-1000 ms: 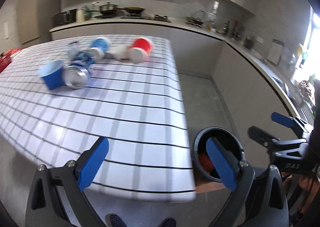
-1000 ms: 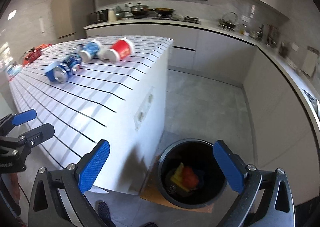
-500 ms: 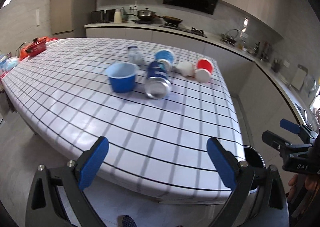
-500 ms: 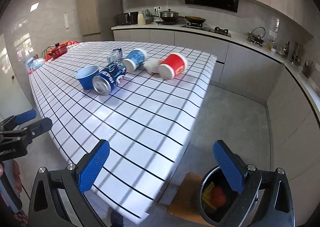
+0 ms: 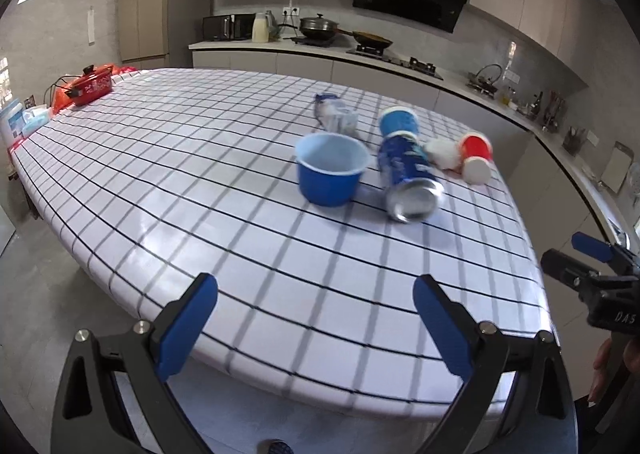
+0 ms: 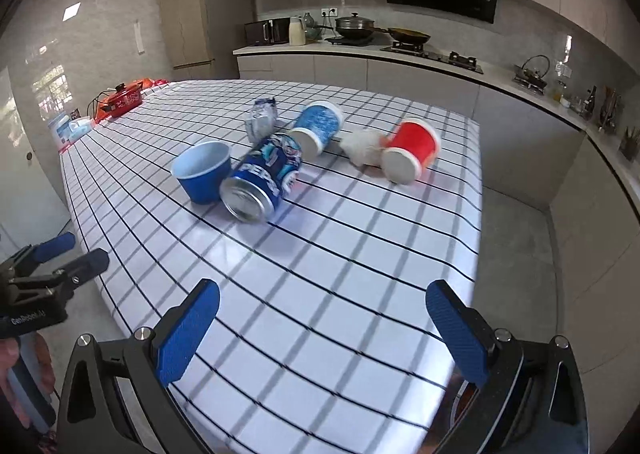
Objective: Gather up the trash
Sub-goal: 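Grasp the blue bowl with the left tool while the right tool grasps the Pepsi can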
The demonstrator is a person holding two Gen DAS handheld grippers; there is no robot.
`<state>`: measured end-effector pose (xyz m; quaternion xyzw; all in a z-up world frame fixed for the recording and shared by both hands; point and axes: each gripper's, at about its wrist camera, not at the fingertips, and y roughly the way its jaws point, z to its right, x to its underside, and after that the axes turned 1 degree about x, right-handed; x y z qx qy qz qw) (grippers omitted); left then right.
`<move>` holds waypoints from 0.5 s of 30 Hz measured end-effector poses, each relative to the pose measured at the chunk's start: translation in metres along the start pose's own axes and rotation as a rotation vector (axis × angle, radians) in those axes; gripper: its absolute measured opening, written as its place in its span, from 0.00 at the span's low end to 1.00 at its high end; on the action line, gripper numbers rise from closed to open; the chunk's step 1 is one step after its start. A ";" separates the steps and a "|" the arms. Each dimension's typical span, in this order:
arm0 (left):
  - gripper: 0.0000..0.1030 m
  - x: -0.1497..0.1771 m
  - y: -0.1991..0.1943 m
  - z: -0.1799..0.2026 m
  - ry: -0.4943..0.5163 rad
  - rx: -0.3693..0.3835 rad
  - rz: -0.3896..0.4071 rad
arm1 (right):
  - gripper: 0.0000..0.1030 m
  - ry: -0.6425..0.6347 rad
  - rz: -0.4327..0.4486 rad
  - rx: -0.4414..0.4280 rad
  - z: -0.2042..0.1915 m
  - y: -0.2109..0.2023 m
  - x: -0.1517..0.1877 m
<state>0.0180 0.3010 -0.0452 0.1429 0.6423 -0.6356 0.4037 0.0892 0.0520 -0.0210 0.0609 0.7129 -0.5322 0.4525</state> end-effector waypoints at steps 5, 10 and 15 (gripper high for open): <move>0.96 -0.012 0.030 -0.020 0.005 -0.013 -0.027 | 1.00 -0.007 0.004 -0.031 -0.026 0.032 -0.024; 0.96 -0.026 0.054 -0.035 0.007 -0.011 -0.040 | 0.90 -0.011 -0.020 -0.070 -0.048 0.075 -0.048; 0.96 -0.033 0.075 -0.041 -0.005 0.001 -0.067 | 0.79 0.007 -0.059 -0.104 -0.059 0.116 -0.065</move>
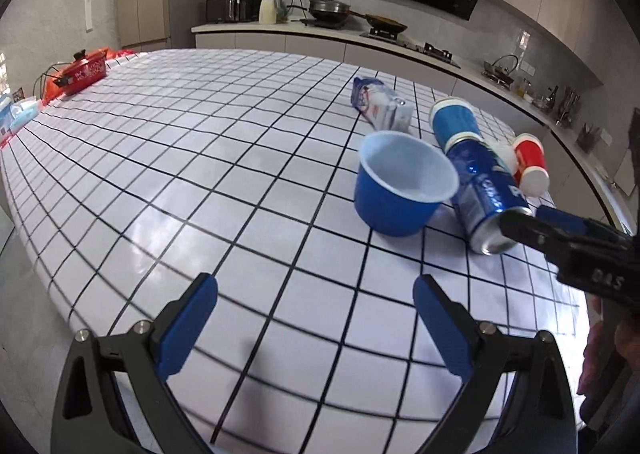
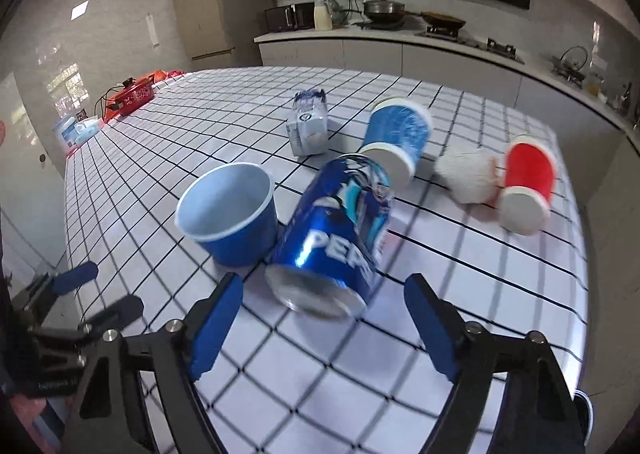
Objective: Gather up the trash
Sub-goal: 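Grasp the blue bowl with the left tool while the right tool grasps the Pepsi can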
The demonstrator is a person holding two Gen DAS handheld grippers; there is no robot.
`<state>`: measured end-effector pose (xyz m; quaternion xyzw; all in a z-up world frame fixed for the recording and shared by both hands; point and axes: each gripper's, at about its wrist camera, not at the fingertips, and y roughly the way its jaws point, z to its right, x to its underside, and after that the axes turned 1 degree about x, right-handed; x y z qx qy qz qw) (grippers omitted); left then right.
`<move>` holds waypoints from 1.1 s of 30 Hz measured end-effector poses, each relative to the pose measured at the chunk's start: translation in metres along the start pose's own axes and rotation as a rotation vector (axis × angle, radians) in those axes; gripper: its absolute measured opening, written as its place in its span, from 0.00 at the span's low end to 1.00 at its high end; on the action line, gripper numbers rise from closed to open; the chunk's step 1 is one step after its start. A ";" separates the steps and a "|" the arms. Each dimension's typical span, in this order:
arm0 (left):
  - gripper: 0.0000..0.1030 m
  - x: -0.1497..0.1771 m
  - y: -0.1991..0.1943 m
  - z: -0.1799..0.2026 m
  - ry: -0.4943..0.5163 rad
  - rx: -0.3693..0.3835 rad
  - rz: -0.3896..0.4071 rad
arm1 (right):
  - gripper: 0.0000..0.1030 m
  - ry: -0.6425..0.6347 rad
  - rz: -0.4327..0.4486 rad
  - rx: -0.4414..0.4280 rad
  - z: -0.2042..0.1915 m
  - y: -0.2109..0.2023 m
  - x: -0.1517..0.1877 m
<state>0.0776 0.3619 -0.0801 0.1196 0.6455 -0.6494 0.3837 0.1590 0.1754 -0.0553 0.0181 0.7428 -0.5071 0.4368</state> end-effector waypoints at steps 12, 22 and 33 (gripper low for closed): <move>0.95 -0.023 0.040 0.033 0.039 0.068 -0.015 | 0.69 0.052 -0.026 0.026 0.033 0.025 -0.021; 0.90 -0.055 0.064 0.017 0.010 0.055 -0.012 | 0.69 0.089 -0.049 0.004 0.041 0.047 -0.051; 0.90 -0.079 0.088 0.013 -0.004 0.049 -0.018 | 0.68 0.149 -0.133 0.031 0.048 0.095 -0.065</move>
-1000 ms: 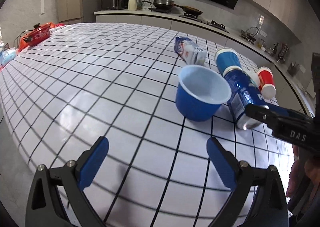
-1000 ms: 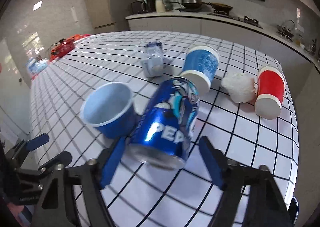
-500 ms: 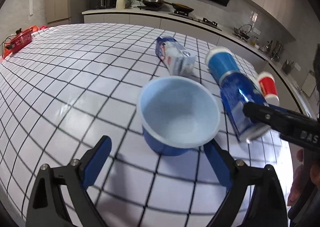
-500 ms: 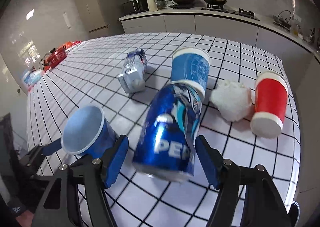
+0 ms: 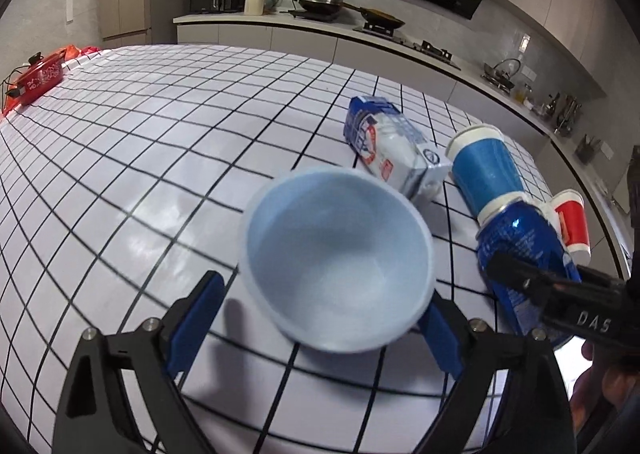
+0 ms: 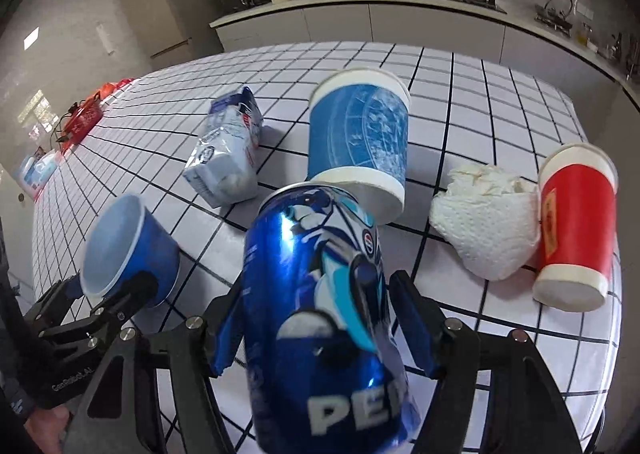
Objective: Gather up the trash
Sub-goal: 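Grasp the blue bowl with the left tool while the right tool grasps the Pepsi can, then carry bowl and Pepsi can over the black bin and open both tools to drop them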
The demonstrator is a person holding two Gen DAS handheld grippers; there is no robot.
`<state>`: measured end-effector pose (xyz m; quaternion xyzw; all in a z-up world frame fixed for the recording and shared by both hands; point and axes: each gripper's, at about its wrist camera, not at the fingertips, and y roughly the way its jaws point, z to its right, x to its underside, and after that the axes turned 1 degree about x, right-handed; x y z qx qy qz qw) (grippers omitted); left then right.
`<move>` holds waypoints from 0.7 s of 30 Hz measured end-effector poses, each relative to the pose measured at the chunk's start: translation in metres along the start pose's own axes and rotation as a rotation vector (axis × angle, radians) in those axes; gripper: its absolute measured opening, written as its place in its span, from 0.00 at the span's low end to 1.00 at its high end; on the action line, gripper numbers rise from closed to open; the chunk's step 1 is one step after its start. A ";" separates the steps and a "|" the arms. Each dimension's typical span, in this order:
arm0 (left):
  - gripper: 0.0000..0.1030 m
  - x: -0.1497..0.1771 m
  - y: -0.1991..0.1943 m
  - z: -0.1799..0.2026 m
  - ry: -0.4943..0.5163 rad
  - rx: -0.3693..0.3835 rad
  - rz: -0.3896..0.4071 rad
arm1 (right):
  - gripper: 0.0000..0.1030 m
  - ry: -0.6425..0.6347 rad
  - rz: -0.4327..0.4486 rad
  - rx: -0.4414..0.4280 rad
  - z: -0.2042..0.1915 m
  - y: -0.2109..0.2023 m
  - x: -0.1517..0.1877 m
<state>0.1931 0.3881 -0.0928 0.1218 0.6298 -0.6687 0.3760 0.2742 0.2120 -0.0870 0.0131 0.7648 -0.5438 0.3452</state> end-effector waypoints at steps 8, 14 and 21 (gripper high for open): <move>0.74 -0.001 -0.001 -0.004 0.000 0.024 0.008 | 0.63 -0.019 0.014 -0.009 -0.005 -0.003 0.011; 0.74 0.008 -0.023 -0.006 0.012 0.050 0.063 | 0.62 -0.017 0.057 -0.019 -0.004 -0.021 0.018; 0.73 0.017 -0.034 -0.007 0.009 0.054 0.095 | 0.61 -0.006 0.070 -0.026 0.001 -0.031 0.025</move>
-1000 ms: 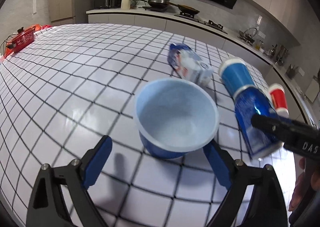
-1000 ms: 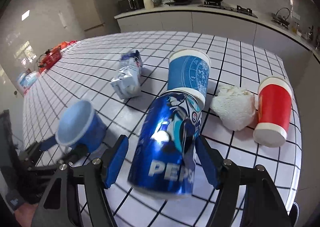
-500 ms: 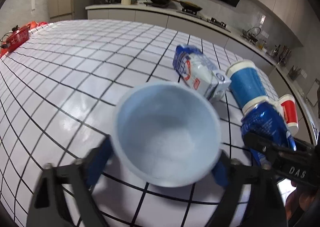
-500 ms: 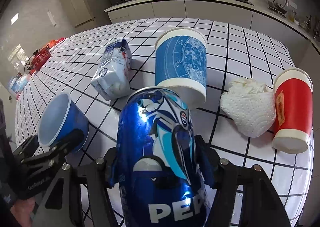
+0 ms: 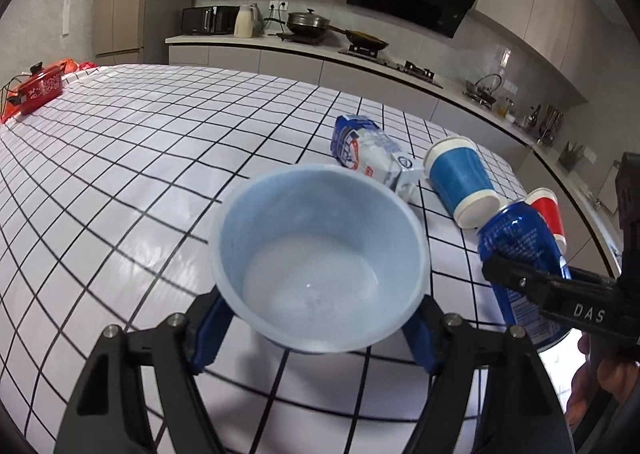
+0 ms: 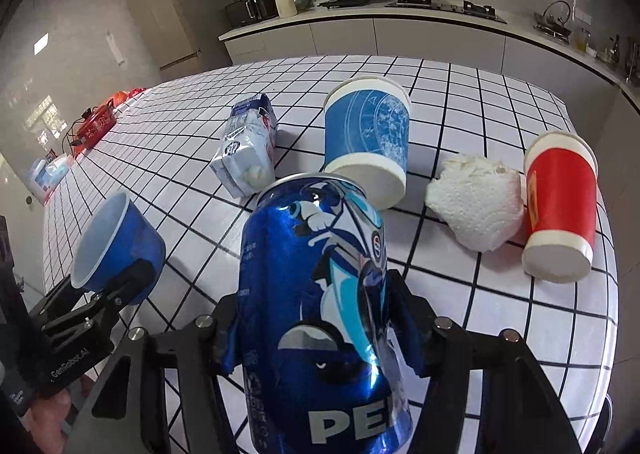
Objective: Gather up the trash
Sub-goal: 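Carry bowl and Pepsi can over the black bin and open both tools to drop them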
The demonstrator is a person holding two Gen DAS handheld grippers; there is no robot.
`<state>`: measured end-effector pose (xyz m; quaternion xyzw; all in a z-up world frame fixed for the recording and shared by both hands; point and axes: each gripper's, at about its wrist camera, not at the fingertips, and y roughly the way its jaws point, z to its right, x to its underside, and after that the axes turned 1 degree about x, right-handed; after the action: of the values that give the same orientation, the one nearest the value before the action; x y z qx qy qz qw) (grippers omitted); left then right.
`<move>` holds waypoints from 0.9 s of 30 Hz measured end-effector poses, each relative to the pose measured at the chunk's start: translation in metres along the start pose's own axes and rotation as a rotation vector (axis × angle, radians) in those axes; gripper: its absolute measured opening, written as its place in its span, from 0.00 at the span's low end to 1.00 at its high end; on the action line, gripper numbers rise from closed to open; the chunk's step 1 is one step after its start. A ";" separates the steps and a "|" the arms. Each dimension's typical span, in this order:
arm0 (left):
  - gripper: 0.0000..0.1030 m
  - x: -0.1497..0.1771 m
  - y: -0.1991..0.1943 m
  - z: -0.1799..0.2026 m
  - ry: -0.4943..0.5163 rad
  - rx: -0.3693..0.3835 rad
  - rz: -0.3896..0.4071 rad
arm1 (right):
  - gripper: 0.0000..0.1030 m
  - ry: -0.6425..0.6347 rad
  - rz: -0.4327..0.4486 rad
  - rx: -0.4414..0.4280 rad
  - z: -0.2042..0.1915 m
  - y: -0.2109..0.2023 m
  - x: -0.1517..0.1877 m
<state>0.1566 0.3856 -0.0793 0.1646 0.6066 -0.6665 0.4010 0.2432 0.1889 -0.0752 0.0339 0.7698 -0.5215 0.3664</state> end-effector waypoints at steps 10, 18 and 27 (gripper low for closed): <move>0.73 0.011 -0.023 0.020 0.073 0.022 0.045 | 0.59 0.003 0.038 0.015 0.008 -0.035 0.018; 0.73 0.022 -0.048 0.054 0.146 0.072 0.072 | 0.59 0.014 0.099 0.046 0.029 -0.088 0.038; 0.73 0.040 -0.063 0.110 0.217 0.149 0.062 | 0.59 0.058 0.138 0.099 0.072 -0.145 0.070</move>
<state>0.1145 0.2650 -0.0414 0.2836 0.5899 -0.6753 0.3399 0.1678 0.0403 -0.0177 0.1199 0.7492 -0.5314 0.3768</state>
